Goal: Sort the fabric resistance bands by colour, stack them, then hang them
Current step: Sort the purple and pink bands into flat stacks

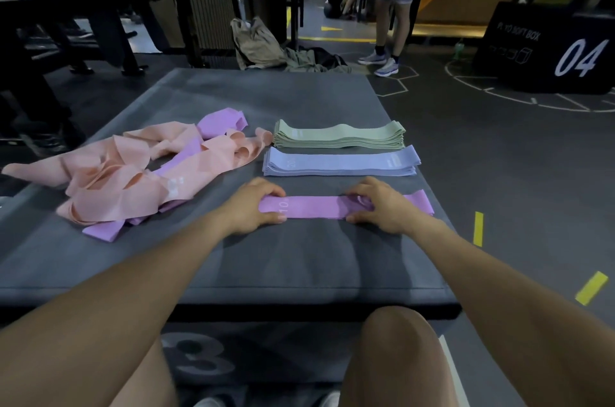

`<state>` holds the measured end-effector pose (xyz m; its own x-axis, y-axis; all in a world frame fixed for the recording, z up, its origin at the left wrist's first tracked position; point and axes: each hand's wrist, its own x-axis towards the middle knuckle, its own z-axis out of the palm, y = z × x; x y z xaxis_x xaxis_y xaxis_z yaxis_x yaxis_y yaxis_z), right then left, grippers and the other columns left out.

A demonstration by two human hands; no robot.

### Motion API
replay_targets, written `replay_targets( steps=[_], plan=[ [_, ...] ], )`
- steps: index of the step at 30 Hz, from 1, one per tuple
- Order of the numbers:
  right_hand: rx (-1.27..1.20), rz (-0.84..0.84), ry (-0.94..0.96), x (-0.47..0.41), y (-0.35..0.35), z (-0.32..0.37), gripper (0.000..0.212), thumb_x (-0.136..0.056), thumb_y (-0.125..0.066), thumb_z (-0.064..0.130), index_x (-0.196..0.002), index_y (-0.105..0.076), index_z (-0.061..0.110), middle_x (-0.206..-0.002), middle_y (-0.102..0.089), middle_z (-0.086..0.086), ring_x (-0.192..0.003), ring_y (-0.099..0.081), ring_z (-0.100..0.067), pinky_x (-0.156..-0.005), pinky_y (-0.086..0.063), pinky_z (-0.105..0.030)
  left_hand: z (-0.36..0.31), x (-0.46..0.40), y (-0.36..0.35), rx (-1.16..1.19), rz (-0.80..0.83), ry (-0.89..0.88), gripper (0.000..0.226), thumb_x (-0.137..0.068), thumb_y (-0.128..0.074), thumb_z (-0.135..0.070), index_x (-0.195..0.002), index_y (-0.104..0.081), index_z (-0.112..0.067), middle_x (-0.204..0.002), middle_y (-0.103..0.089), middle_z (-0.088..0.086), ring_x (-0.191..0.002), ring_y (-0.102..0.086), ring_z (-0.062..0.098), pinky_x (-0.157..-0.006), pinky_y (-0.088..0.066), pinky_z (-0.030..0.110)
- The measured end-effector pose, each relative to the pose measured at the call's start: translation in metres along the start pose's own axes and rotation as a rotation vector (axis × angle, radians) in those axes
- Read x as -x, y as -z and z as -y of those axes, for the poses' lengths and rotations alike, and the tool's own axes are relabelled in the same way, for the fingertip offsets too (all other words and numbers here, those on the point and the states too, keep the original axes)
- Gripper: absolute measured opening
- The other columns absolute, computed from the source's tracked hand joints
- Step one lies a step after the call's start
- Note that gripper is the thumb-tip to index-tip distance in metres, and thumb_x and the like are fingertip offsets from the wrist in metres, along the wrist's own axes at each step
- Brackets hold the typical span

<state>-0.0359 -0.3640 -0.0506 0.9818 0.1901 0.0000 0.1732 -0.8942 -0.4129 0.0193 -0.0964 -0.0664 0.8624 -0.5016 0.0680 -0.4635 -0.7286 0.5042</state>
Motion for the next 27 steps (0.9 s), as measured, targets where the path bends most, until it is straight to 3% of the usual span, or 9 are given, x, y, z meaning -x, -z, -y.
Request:
replay_targets(
  steps=[9, 12, 16, 20, 23, 27],
  plan=[
    [0.103, 0.008, -0.008, -0.009, 0.007, 0.036, 0.055, -0.082, -0.070, 0.033, -0.131, -0.053, 0.015, -0.125, -0.051, -0.011, -0.117, -0.047, -0.027, -0.100, -0.035, -0.030, 0.002, 0.004, 0.011, -0.011, -0.005, -0.021, 0.061, -0.077, -0.074, -0.034, -0.131, -0.049, -0.019, -0.132, -0.045, 0.003, -0.124, -0.041, 0.019, -0.106, -0.031, 0.029],
    [0.068, -0.058, 0.019, -0.026, 0.007, 0.068, 0.049, -0.083, -0.069, 0.028, -0.128, -0.055, 0.012, -0.124, -0.052, -0.010, -0.116, -0.050, -0.025, -0.096, -0.036, -0.026, 0.006, 0.009, 0.031, 0.014, -0.113, -0.041, 0.049, -0.081, -0.071, -0.028, -0.126, -0.055, -0.014, -0.130, -0.051, 0.004, -0.123, -0.044, 0.020, -0.105, -0.032, 0.027],
    [0.007, -0.135, 0.080, -0.060, 0.001, 0.118, 0.029, -0.087, -0.063, 0.016, -0.113, -0.063, 0.003, -0.113, -0.061, -0.014, -0.105, -0.057, -0.030, -0.090, -0.044, -0.034, 0.029, 0.021, 0.066, 0.019, -0.310, 0.018, 0.034, -0.086, -0.065, -0.017, -0.118, -0.059, -0.009, -0.121, -0.057, 0.005, -0.114, -0.051, 0.021, -0.095, -0.035, 0.024],
    [-0.068, -0.169, 0.174, -0.101, -0.017, 0.167, 0.023, -0.088, -0.061, 0.014, -0.107, -0.065, 0.003, -0.094, -0.060, -0.004, -0.100, -0.057, -0.027, -0.076, -0.035, -0.023, 0.076, 0.037, 0.101, -0.070, -0.399, 0.117, 0.027, -0.086, -0.064, -0.012, -0.112, -0.062, -0.008, -0.111, -0.060, 0.008, -0.106, -0.054, 0.025, -0.089, -0.035, 0.024],
    [-0.072, -0.160, 0.188, -0.134, -0.033, 0.200, 0.029, -0.088, -0.061, 0.019, -0.114, -0.064, 0.007, -0.108, -0.065, -0.007, -0.106, -0.057, -0.025, -0.084, -0.036, -0.024, 0.105, 0.047, 0.120, -0.055, -0.444, 0.214, 0.025, -0.086, -0.063, -0.009, -0.111, -0.063, -0.004, -0.111, -0.061, 0.010, -0.105, -0.057, 0.026, -0.086, -0.038, 0.023],
    [-0.098, -0.145, 0.187, -0.164, -0.054, 0.230, 0.031, -0.090, -0.059, 0.021, -0.117, -0.062, 0.008, -0.118, -0.060, -0.010, -0.107, -0.056, -0.025, -0.081, -0.035, -0.023, 0.133, 0.052, 0.127, -0.087, -0.427, 0.294, 0.030, -0.084, -0.066, -0.015, -0.113, -0.062, -0.007, -0.116, -0.059, 0.012, -0.110, -0.053, 0.029, -0.096, -0.040, 0.032]
  ],
)
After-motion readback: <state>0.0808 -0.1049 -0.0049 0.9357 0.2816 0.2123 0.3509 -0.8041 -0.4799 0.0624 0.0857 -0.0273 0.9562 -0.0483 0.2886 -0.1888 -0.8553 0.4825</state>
